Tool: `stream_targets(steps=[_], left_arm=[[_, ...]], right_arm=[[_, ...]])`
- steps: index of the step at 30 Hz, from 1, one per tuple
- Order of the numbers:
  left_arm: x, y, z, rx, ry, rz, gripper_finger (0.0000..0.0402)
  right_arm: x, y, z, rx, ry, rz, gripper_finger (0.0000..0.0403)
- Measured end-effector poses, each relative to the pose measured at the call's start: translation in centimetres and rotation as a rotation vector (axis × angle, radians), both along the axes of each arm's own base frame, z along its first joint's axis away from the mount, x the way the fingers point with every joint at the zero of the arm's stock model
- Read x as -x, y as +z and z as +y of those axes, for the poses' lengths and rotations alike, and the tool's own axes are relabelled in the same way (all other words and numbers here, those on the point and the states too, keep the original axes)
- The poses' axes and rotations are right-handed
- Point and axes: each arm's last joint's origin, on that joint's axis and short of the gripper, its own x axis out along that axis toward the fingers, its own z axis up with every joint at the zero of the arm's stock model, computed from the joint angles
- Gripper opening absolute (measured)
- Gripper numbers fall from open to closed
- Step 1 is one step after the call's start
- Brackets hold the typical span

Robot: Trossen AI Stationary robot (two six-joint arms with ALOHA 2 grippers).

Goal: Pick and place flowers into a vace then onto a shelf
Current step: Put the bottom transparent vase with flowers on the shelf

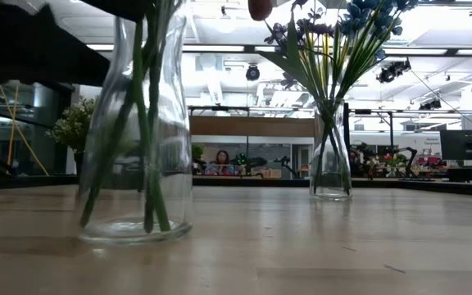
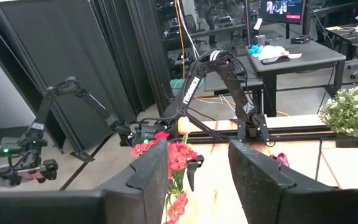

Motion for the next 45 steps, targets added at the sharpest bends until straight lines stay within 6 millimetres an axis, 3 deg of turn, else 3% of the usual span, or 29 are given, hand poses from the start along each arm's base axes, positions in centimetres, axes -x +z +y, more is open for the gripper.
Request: stream_targets(steps=[15,30,45], left_arm=[[-1.6,0.4,0.8,-0.032,-0.020,0.007,0.0353],[-3.3,-1.8,1.0,-0.029,0.037,-0.035,0.0353],[-3.5,-1.8,0.9,-0.016,0.026,-0.045,0.0353]], right_arm=[[0.0,0.0,0.0,0.001,0.000,0.002,0.0155],[-0.1,-0.1,0.0,0.000,0.000,0.006,0.0147],[-0.2,-0.1,0.0,0.001,-0.004,0.007,0.0152]])
